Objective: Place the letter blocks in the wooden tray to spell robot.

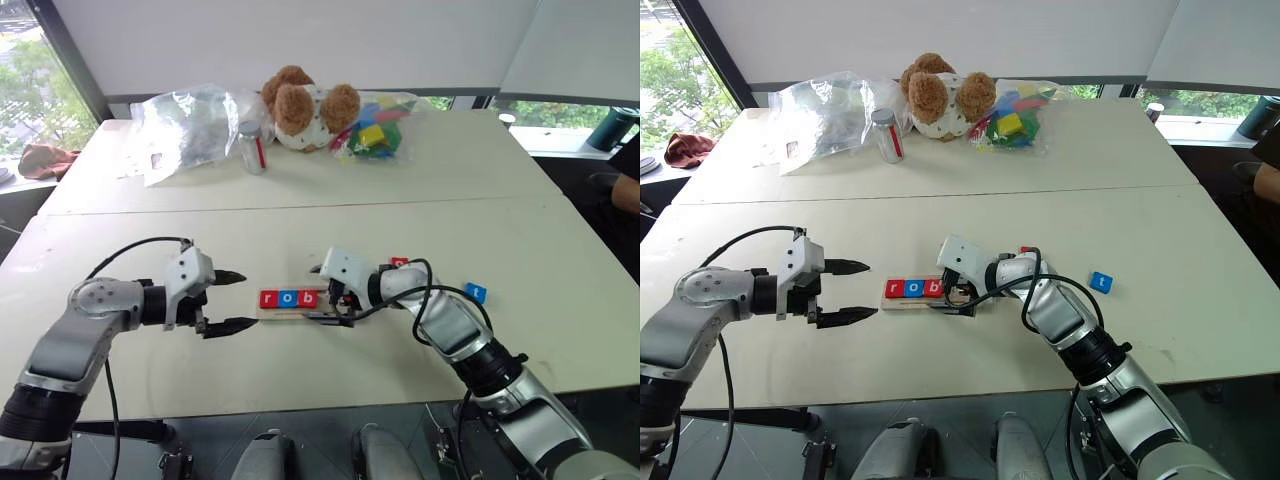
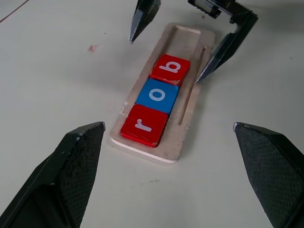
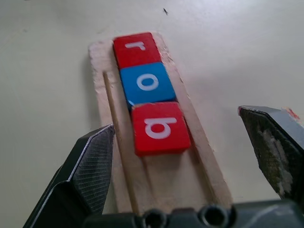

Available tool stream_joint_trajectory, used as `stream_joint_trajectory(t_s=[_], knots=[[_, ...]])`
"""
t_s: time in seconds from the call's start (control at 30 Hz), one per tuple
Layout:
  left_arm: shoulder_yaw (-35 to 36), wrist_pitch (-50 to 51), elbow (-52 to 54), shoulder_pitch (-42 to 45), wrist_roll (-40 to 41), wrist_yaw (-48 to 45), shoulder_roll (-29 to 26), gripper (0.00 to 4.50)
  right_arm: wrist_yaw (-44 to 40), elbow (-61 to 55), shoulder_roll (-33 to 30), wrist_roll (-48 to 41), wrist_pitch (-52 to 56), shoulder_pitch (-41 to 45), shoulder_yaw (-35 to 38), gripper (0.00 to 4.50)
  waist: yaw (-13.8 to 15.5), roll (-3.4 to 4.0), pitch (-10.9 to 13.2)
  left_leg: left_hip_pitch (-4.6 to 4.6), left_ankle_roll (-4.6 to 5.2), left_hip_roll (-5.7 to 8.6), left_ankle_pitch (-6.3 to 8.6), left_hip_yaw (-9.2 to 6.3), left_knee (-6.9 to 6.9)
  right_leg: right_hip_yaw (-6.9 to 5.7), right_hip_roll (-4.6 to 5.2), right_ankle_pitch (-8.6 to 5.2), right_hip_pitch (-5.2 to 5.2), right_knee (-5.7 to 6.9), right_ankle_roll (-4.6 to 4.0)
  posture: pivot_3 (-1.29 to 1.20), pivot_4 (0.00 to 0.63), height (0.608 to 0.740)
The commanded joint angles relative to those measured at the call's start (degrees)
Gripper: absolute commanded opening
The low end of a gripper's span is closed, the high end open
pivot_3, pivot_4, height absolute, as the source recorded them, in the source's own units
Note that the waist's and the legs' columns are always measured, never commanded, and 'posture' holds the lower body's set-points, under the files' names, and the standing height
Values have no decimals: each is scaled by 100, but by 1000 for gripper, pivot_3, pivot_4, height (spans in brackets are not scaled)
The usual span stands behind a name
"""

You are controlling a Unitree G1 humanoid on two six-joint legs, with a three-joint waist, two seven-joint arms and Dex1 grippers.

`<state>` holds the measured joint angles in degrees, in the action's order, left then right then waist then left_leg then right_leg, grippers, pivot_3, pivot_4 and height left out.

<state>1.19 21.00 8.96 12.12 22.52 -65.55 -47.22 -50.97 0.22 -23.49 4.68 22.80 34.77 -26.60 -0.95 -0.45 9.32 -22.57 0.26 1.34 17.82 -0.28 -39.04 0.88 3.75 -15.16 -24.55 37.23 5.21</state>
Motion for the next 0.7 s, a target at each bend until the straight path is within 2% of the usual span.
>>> stream_joint_trajectory(t_s=[0.03, 0.53, 0.7], knots=[[176, 17, 148, -4, 63, 70, -55, 4500, -71, 14, -40, 26, -203, 199, 92, 4489, 1, 0, 0, 0, 0, 0, 0, 0, 0, 0, 0, 0, 0, 0, 0, 0, 150, 740], [92, -35, 76, 65, 42, 87, -24, 4500, -103, 175, -84, 69, -361, 301, 208, 4489, 3, 0, 0, 0, 0, 0, 0, -1, 0, 0, -1, 0, 0, 0, 0, 0, 150, 740], [60, -42, 70, 116, 40, 33, -36, 4500, -371, -751, -242, -395, -100, 90, 542, 4489, 18, 0, 0, -1, 0, 0, 0, -1, 1, 0, -1, 0, 0, -1, 0, 0, 150, 740]])
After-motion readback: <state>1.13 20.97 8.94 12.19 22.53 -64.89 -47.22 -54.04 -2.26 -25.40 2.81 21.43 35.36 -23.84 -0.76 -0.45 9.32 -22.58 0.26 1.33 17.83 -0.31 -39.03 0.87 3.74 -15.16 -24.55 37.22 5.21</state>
